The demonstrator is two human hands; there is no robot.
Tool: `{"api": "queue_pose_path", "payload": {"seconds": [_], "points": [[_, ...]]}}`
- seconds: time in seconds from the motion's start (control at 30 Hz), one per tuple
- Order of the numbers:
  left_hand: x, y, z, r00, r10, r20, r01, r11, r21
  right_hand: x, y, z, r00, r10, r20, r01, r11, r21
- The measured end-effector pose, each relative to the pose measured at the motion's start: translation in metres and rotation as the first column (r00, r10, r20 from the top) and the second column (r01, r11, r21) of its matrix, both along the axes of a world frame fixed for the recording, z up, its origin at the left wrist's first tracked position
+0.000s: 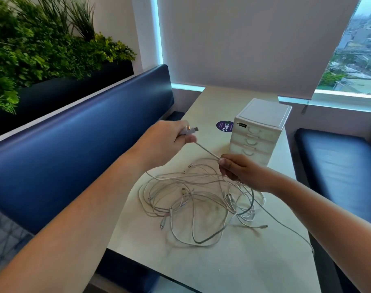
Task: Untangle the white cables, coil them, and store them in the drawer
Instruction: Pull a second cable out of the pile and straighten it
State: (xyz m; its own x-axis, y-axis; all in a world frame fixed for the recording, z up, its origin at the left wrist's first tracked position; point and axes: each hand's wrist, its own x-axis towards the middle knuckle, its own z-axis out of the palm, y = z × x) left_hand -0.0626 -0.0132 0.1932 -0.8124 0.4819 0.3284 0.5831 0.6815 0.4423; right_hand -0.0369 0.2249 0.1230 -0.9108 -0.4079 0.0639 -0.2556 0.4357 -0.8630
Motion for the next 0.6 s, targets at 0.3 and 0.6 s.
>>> {"api": "queue_pose_path", "payload": {"seconds": [0.3, 0.6], "points": [[-0.019, -0.052, 0.038, 0.930, 0.249, -0.269, -0.183, 0.951, 0.248, -0.011, 0.035, -0.030, 0.990, -0.141, -0.012, 0.141, 0.986, 0.085], [-0.020, -0.081, 0.037, 0.913, 0.390, -0.118, -0.320, 0.867, 0.382, -0.007, 0.048, -0.044, 0.971, -0.215, -0.105, 0.235, 0.941, 0.244]]}}
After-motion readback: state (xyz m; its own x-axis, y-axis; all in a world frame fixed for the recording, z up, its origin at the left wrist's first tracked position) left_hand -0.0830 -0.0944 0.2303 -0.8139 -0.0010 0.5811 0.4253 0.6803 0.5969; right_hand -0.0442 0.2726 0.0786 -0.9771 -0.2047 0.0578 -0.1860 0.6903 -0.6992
